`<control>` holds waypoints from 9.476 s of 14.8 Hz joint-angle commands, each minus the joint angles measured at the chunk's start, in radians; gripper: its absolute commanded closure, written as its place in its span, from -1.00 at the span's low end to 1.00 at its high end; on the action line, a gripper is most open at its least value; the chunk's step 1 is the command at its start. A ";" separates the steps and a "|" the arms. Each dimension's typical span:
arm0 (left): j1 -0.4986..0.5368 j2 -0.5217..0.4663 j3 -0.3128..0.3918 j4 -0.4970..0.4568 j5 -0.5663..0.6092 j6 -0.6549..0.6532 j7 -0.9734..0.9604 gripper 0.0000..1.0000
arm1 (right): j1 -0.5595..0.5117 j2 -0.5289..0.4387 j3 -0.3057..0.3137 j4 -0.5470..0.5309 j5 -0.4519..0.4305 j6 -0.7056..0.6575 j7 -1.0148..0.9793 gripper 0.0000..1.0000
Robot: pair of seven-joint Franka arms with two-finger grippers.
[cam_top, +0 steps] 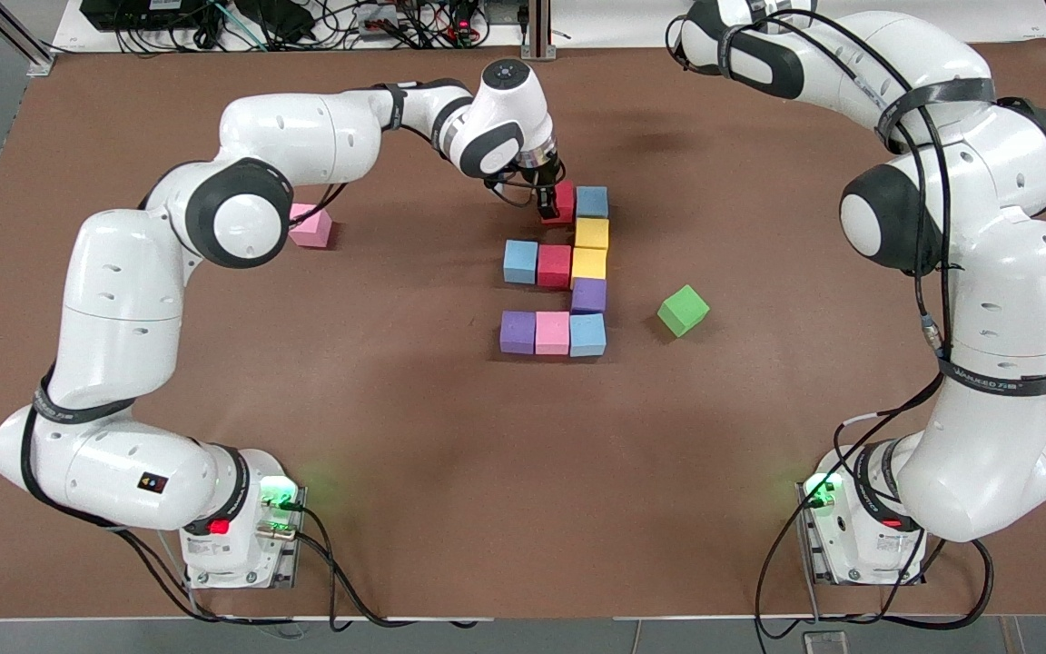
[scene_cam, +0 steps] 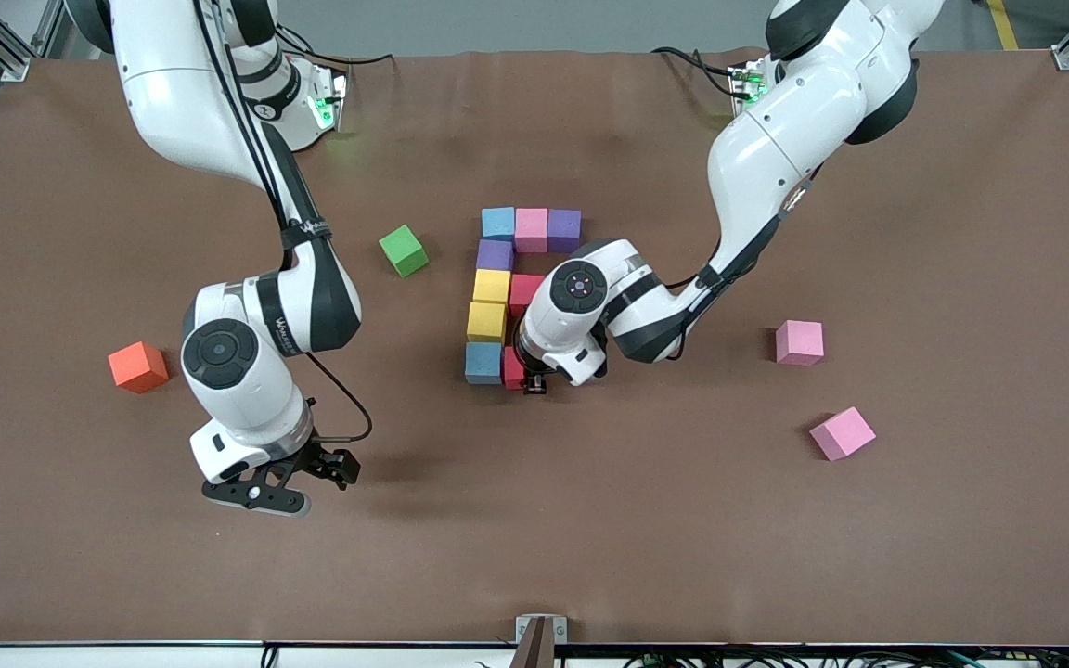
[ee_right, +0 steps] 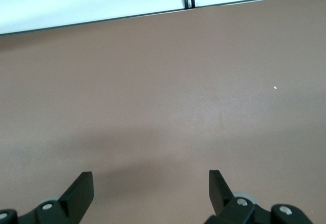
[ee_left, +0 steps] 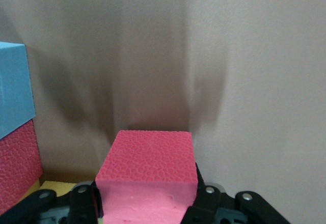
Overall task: Arrange 11 blocks into digit 3
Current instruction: 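Lower the red cube with the left gripper while the right gripper withdraws, then release the red cube with the left gripper while the right gripper retracts, then move the left gripper over the loose pink cube and lower it, then close the left gripper on the pink cube, then carry the pink cube with the left gripper to beside the red cube, then lower the pink cube into the figure with the left gripper, then open the left gripper and lift it off the pink cube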
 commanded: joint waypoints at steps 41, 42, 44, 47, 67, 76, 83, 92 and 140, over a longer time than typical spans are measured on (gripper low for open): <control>0.753 -0.360 -0.078 -0.290 0.004 -0.236 1.549 -1.00 | -0.208 -0.368 0.011 -0.011 0.002 -0.499 -0.260 -1.00; 0.762 -0.345 -0.067 -0.281 0.004 -0.222 1.603 -1.00 | -0.214 -0.379 0.011 -0.011 0.002 -0.512 -0.260 -1.00; 0.763 -0.323 -0.014 -0.256 0.004 -0.219 1.710 -1.00 | -0.246 -0.420 0.012 -0.012 0.005 -0.530 -0.260 -1.00; 0.763 -0.291 0.037 -0.255 0.000 -0.159 1.806 -1.00 | -0.346 -0.466 0.040 -0.015 0.023 -0.550 -0.330 -1.00; 0.594 -0.191 0.048 -0.180 -0.013 -0.106 1.483 0.65 | -0.388 -0.718 0.100 -0.269 -0.044 -0.544 -0.452 -1.00; 0.298 -0.176 0.056 -0.115 -0.027 -0.104 0.613 0.57 | -0.398 -0.744 0.095 -0.273 -0.046 -0.532 -0.452 -1.00; 0.155 -0.170 0.057 -0.115 -0.018 -0.102 0.223 0.55 | -0.400 -0.714 0.093 -0.270 -0.043 -0.546 -0.453 -1.00; -0.007 -0.147 0.125 -0.118 -0.029 -0.055 -0.018 0.55 | -0.441 -0.706 0.119 -0.244 -0.031 -0.538 -0.457 -1.00; -0.015 -0.398 0.097 -0.100 -0.018 -0.317 0.321 -1.00 | -0.546 -0.694 0.245 -0.244 -0.031 -0.561 -0.460 -1.00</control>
